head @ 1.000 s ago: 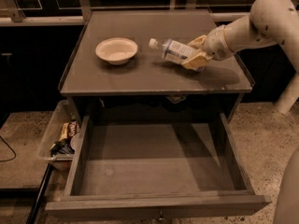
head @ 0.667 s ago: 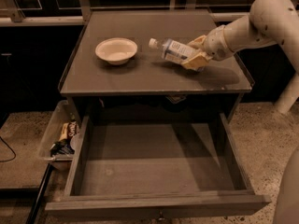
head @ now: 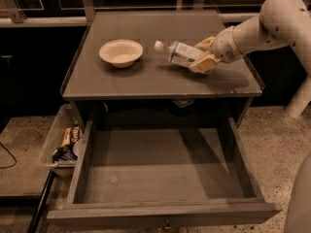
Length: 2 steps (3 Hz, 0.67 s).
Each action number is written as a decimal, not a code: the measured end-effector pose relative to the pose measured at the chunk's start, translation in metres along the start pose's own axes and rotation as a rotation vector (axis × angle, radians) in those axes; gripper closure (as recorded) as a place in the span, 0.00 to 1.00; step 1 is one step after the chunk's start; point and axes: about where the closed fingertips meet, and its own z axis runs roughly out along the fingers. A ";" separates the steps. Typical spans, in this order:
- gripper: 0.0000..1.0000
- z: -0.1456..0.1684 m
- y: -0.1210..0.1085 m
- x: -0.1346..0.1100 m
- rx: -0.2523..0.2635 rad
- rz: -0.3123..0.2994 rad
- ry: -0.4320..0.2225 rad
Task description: Pick blue plastic bottle from top drawer and place on counter
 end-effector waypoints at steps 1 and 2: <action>0.11 0.000 0.000 0.000 0.000 0.000 0.000; 0.00 0.000 0.000 0.000 0.000 0.000 0.000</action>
Offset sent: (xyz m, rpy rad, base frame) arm 0.0000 0.0000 0.0000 0.0000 0.0000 0.0000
